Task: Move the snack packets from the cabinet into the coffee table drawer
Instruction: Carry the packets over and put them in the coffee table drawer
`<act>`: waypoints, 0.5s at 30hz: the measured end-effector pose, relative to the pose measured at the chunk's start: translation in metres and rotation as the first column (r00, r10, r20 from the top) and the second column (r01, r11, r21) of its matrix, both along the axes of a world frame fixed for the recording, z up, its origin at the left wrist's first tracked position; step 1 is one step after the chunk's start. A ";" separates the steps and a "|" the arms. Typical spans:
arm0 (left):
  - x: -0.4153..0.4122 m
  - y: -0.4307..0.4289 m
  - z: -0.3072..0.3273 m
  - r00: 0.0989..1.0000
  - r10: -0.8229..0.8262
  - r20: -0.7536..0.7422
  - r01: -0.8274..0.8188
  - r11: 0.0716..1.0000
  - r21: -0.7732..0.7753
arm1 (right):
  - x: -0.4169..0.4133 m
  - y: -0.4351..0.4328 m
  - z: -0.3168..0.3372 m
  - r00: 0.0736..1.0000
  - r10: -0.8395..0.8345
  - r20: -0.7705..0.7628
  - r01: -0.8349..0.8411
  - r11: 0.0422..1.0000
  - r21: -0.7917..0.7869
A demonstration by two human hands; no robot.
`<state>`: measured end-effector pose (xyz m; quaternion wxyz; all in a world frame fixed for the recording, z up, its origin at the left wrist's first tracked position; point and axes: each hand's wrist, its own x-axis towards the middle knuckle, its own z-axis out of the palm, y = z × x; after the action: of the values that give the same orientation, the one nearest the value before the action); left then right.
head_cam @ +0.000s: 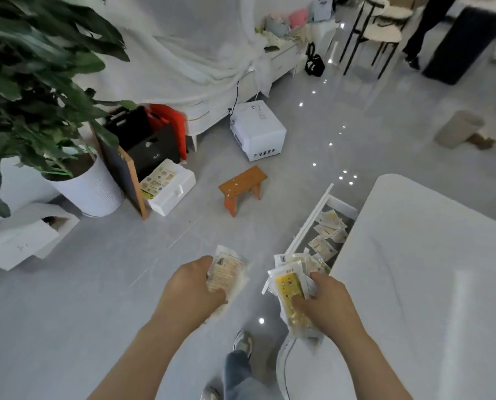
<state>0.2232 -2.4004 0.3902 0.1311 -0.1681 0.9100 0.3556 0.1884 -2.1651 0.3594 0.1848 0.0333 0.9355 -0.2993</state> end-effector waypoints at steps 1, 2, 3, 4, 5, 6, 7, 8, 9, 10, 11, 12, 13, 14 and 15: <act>-0.014 -0.001 -0.002 1.000 -0.022 -0.003 0.022 1.000 -0.008 | -0.010 0.001 -0.001 1.000 -0.022 0.014 0.022 1.000 0.001; -0.028 -0.001 -0.003 0.999 -0.039 -0.007 0.039 0.999 -0.014 | -0.020 0.003 -0.003 0.999 -0.042 0.028 0.042 0.999 -0.006; -0.043 -0.001 -0.003 0.998 -0.056 -0.011 0.056 0.998 -0.017 | -0.030 0.004 -0.004 0.997 -0.064 0.037 0.065 0.998 -0.024; -0.058 0.001 -0.004 0.997 -0.078 -0.014 0.078 0.997 -0.021 | -0.041 0.006 -0.005 0.995 -0.090 0.037 0.092 0.995 -0.049; -0.073 0.002 -0.004 0.994 -0.107 -0.012 0.106 0.994 -0.034 | -0.053 0.009 -0.006 0.993 -0.113 0.032 0.115 0.991 -0.067; -0.086 0.004 -0.002 0.990 -0.138 -0.005 0.137 0.989 -0.053 | -0.064 0.011 -0.006 0.991 -0.127 0.027 0.129 0.989 -0.071; -0.100 0.005 -0.001 0.987 -0.163 -0.002 0.163 0.985 -0.061 | -0.073 0.013 -0.006 0.990 -0.141 0.019 0.142 0.988 -0.067; -0.113 0.007 -0.001 0.984 -0.179 -0.009 0.178 0.982 -0.058 | -0.083 0.015 -0.005 0.987 -0.158 0.004 0.158 0.985 -0.066; -0.126 0.008 -0.002 0.981 -0.192 -0.019 0.191 0.980 -0.054 | -0.092 0.016 -0.003 0.985 -0.172 -0.014 0.171 0.984 -0.056; -0.138 0.010 -0.002 0.978 -0.208 -0.022 0.207 0.977 -0.055 | -0.101 0.018 -0.002 0.983 -0.185 -0.022 0.183 0.982 -0.046; -0.149 0.012 -0.002 0.974 -0.226 -0.016 0.225 0.973 -0.055 | -0.109 0.019 0.000 0.979 -0.201 -0.020 0.200 0.979 -0.041; -0.163 0.014 -0.003 0.968 -0.250 -0.013 0.249 0.967 -0.052 | -0.119 0.022 0.000 0.974 -0.227 -0.015 0.226 0.973 -0.045; -0.172 0.016 -0.004 0.964 -0.267 -0.012 0.267 0.963 -0.047 | -0.125 0.024 0.000 0.970 -0.243 -0.009 0.242 0.969 -0.052; -0.178 0.017 -0.004 0.960 -0.278 -0.012 0.278 0.960 -0.041 | -0.128 0.024 0.001 0.968 -0.251 -0.001 0.250 0.967 -0.051; -0.189 0.017 -0.006 0.955 -0.296 -0.011 0.296 0.955 -0.036 | -0.135 0.026 -0.001 0.962 -0.272 0.009 0.272 0.961 -0.046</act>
<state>0.0344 -2.3830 0.3841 0.1728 -0.0294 0.9318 0.3179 0.0537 -2.1395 0.3585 0.1439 0.1575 0.9146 -0.3435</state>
